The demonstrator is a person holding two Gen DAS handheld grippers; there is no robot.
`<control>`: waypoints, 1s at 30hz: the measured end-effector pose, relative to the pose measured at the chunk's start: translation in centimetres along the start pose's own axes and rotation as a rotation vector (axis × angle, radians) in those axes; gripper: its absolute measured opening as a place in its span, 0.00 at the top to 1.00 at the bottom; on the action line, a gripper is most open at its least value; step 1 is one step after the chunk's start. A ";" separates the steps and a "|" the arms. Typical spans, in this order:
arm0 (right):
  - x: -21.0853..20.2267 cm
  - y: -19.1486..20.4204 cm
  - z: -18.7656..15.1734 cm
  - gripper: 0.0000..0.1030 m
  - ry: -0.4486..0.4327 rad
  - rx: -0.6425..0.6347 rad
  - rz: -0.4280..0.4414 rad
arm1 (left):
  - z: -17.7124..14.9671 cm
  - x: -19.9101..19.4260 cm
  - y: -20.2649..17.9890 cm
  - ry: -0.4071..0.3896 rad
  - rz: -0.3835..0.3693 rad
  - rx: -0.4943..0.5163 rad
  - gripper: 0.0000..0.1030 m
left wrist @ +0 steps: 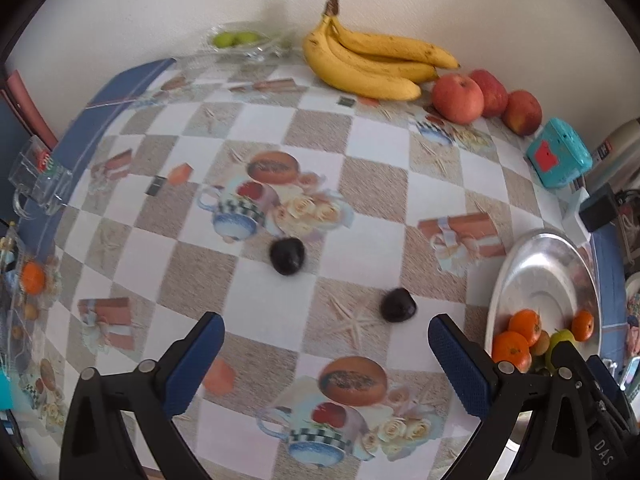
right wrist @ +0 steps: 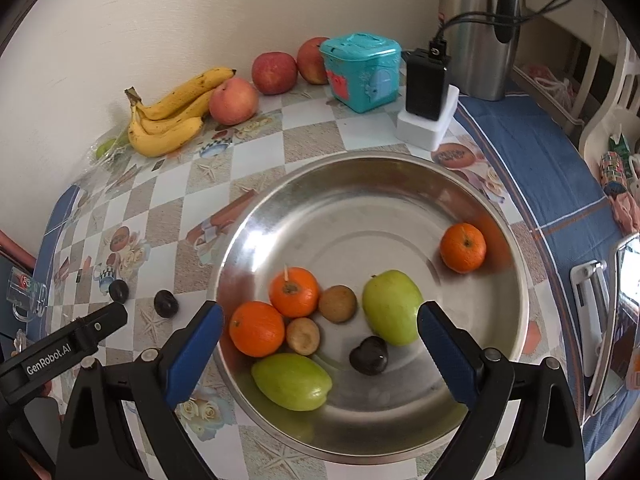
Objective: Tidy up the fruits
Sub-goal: 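Withdraw both open grippers from the plate toward the dark plums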
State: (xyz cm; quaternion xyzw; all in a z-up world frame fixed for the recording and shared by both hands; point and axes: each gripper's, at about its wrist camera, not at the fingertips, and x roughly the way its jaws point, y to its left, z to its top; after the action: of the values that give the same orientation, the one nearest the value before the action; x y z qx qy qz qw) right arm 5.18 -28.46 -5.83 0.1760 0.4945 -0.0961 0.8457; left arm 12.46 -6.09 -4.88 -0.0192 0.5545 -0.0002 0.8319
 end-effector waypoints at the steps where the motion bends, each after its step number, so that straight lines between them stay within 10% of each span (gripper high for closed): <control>1: 0.0 0.2 0.0 0.05 -0.001 -0.001 0.002 | 0.2 -0.1 0.3 -0.005 0.000 -0.005 0.00; 30: 0.6 11.4 0.0 0.05 -0.005 -0.211 0.120 | 2.9 -0.9 13.4 -0.044 0.052 -0.251 0.00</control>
State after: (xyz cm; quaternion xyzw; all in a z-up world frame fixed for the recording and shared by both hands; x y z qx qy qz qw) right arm 9.29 -17.96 -4.01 0.1150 0.4884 0.0069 0.8650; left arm 14.51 7.44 -3.36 -0.1087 0.5320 0.0913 0.8348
